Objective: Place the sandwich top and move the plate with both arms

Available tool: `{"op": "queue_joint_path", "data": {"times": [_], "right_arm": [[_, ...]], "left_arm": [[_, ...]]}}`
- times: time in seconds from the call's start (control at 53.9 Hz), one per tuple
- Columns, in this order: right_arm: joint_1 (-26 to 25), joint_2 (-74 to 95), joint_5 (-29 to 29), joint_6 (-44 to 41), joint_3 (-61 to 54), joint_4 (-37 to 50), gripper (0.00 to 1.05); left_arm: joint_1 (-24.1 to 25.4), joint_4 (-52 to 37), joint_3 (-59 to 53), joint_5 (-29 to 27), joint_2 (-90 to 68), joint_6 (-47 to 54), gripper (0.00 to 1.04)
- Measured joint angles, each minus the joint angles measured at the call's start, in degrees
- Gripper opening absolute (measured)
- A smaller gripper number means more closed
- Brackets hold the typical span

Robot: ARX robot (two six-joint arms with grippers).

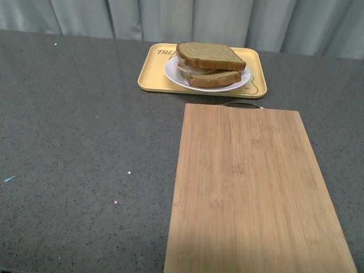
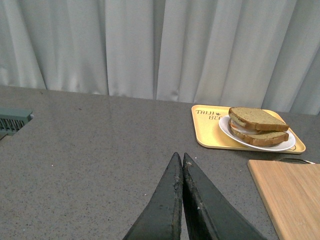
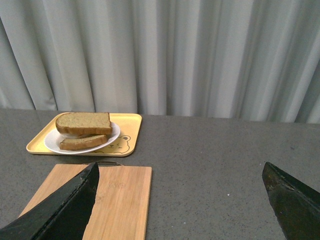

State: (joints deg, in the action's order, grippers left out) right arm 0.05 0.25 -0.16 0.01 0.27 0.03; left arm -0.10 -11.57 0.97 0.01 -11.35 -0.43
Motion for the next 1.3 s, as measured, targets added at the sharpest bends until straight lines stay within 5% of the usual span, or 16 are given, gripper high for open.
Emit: {"op": "queue_joint_path", "data": {"times": [0.111,0.204,0.39,0.872,1.299], "right_arm": [[0.0,0.0,0.0,0.0,0.0,0.0,0.95],[0.0,0.0,0.0,0.0,0.0,0.0,0.95],[0.0,0.0,0.0,0.0,0.0,0.0,0.95],[0.0,0.0,0.0,0.0,0.0,0.0,0.95],[0.0,0.0,0.0,0.0,0.0,0.0,0.95]], "left_arm": [[0.0,1.2,0.0,0.0,1.2,0.0,0.04],[0.0,10.9,0.0,0.0,9.6,0.0,0.04],[0.0,11.4,0.0,0.0,11.0,0.0,0.04],[0.0,11.4,0.0,0.0,11.1,0.0,1.0],[0.0,11.4,0.0,0.0,11.1,0.1,0.98]]}}
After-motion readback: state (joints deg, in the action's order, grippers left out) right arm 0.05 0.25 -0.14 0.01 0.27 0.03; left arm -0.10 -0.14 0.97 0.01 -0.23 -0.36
